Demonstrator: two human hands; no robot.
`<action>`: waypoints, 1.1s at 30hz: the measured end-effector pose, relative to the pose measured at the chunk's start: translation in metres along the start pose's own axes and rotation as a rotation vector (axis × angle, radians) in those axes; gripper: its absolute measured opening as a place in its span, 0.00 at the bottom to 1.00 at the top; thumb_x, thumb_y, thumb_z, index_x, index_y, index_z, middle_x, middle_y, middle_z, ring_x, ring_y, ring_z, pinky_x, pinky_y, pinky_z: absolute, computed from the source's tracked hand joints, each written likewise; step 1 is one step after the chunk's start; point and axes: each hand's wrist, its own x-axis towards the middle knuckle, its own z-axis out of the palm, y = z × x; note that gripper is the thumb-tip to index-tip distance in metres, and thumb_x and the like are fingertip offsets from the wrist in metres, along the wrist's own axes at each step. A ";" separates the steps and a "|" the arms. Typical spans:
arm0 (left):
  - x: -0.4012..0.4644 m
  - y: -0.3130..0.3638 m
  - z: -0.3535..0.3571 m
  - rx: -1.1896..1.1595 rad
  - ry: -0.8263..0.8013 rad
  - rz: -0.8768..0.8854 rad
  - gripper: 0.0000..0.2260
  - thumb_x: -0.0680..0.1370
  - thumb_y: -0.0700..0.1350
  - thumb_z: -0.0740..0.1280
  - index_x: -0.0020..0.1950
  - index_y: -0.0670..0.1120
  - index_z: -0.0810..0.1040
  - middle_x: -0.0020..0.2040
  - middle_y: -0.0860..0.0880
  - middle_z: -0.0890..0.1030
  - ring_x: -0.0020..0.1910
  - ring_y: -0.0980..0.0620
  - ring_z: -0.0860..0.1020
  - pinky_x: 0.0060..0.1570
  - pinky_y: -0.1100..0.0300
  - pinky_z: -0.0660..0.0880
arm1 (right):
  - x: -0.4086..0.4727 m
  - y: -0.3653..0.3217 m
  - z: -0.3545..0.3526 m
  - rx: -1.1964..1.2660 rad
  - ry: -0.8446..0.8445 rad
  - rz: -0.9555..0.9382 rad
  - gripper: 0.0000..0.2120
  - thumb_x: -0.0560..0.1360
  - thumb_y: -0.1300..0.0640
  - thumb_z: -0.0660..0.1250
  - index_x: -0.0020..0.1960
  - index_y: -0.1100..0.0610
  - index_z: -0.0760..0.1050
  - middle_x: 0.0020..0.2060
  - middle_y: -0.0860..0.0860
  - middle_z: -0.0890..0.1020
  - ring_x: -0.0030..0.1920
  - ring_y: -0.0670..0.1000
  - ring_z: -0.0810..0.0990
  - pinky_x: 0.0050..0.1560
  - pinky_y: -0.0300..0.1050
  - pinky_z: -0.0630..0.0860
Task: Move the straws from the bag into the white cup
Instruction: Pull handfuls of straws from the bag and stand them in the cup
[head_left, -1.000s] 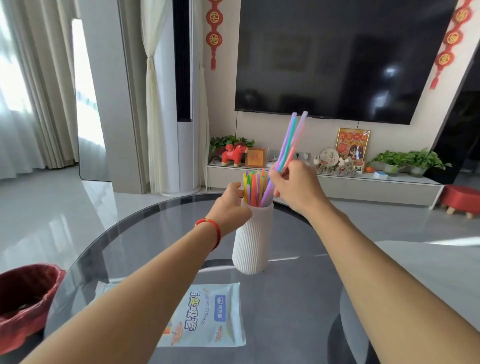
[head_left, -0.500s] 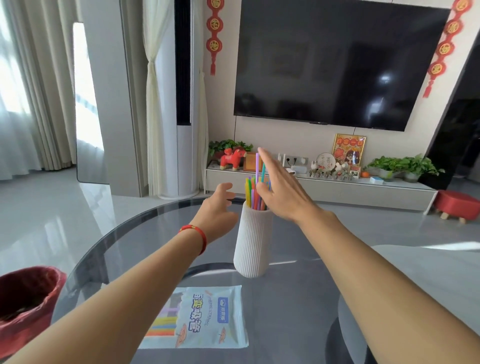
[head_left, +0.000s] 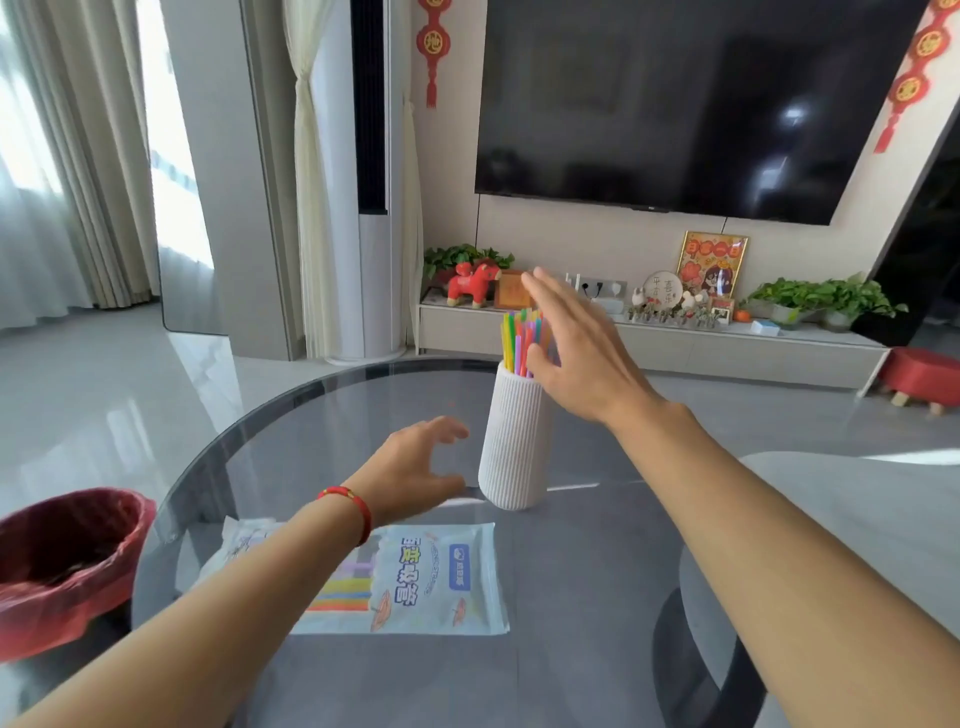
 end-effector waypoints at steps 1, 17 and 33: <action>-0.010 -0.005 0.007 0.084 -0.065 0.012 0.28 0.75 0.53 0.72 0.73 0.54 0.68 0.72 0.50 0.73 0.71 0.49 0.69 0.69 0.54 0.67 | -0.010 -0.004 -0.001 0.050 0.104 -0.007 0.30 0.80 0.62 0.65 0.82 0.58 0.62 0.81 0.55 0.66 0.80 0.54 0.64 0.80 0.53 0.61; -0.039 -0.033 0.049 0.541 -0.237 0.241 0.52 0.65 0.67 0.70 0.81 0.54 0.46 0.62 0.54 0.72 0.58 0.51 0.73 0.64 0.54 0.69 | -0.171 -0.002 0.099 0.617 -0.434 0.502 0.04 0.76 0.57 0.72 0.48 0.49 0.83 0.42 0.49 0.84 0.28 0.45 0.75 0.37 0.54 0.82; -0.025 0.012 0.025 0.843 -0.263 0.420 0.42 0.65 0.70 0.68 0.74 0.53 0.63 0.55 0.55 0.68 0.49 0.55 0.65 0.54 0.58 0.71 | -0.177 -0.015 0.084 1.046 -0.519 0.363 0.21 0.74 0.61 0.78 0.65 0.47 0.84 0.42 0.40 0.88 0.28 0.43 0.77 0.27 0.31 0.68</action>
